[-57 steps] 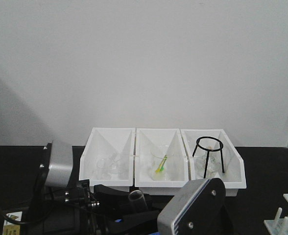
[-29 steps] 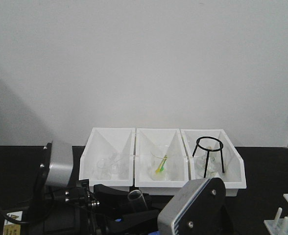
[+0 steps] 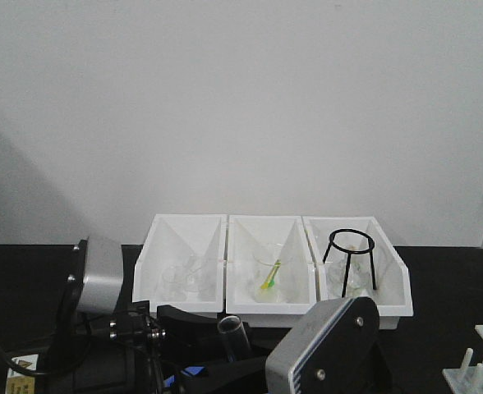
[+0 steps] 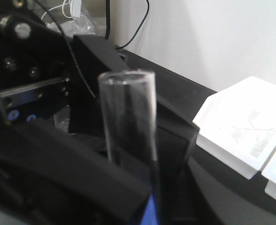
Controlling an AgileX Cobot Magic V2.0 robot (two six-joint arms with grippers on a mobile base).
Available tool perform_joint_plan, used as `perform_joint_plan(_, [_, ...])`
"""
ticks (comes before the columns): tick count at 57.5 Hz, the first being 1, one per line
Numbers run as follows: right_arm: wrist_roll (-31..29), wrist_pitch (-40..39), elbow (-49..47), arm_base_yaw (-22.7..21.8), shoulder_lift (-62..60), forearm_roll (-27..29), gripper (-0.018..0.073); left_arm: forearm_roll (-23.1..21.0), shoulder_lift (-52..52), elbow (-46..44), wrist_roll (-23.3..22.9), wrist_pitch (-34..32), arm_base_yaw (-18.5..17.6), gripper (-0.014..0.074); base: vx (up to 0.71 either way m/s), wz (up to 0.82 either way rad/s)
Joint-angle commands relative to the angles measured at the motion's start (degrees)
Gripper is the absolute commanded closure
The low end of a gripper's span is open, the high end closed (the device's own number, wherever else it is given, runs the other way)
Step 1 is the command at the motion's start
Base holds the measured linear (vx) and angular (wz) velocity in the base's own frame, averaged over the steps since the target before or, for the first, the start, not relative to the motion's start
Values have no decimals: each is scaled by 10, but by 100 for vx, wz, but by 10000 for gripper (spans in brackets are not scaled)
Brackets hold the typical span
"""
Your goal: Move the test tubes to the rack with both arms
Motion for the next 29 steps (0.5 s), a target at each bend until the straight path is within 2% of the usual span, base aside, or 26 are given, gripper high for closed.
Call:
perform_joint_plan(1, [0,-54,-20,-1,-13,-2,570,-31,-24,-26,-1,1,-4,138,0,0])
perform_joint_plan(29, [0,-53,-20,-1,-12,0,570,-32,-85,-64,16,101,-4,141,0,0])
